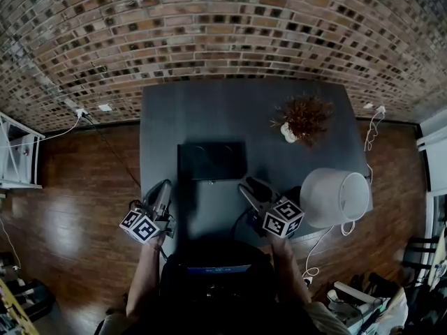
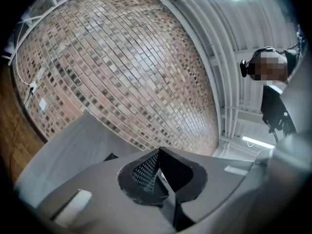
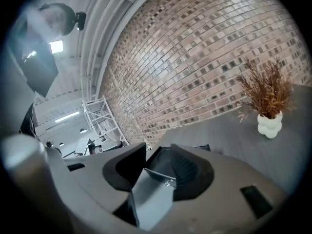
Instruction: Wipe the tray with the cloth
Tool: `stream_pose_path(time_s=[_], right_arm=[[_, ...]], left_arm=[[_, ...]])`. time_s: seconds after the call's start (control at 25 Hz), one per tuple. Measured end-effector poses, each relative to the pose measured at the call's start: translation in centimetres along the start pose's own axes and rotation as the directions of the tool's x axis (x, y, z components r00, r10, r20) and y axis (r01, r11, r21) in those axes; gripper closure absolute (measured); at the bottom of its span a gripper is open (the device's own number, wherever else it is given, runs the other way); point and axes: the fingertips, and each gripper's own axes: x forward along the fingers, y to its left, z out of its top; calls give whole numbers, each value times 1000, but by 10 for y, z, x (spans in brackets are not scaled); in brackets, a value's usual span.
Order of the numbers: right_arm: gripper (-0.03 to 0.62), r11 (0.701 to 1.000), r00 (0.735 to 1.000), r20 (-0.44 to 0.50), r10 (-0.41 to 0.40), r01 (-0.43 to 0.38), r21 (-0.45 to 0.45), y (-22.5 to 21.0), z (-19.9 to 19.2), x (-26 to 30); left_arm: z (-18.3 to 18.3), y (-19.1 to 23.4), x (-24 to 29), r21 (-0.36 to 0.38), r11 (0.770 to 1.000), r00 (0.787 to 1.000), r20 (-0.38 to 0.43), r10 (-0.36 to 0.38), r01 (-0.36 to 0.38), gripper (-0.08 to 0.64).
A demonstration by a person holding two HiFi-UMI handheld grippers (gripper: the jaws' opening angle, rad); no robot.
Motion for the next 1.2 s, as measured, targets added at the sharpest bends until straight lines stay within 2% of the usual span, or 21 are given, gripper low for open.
stream_pose_path(time_s=[0.12,0.36,1.0,1.2], right_arm=[[436,999,999,-40,13,-15,-42,8,-3,5],[439,999,993,-121,18,-24,-45,11,-23,8],[439,993,984,-176,19,-39,-109,19,-29,14],[439,994,983,-185,14,-34,-105,18,-35,13]], left_arm=[[2,-21,5,19,999,999,-3,-42,42,551],[-1,-41,11,45,996,996,-23,-80,81,551],[-14,-45,14,51,995,993,-85,-81,86,551],[-18,-46,14,50,995,992,-97,-79,85,551]])
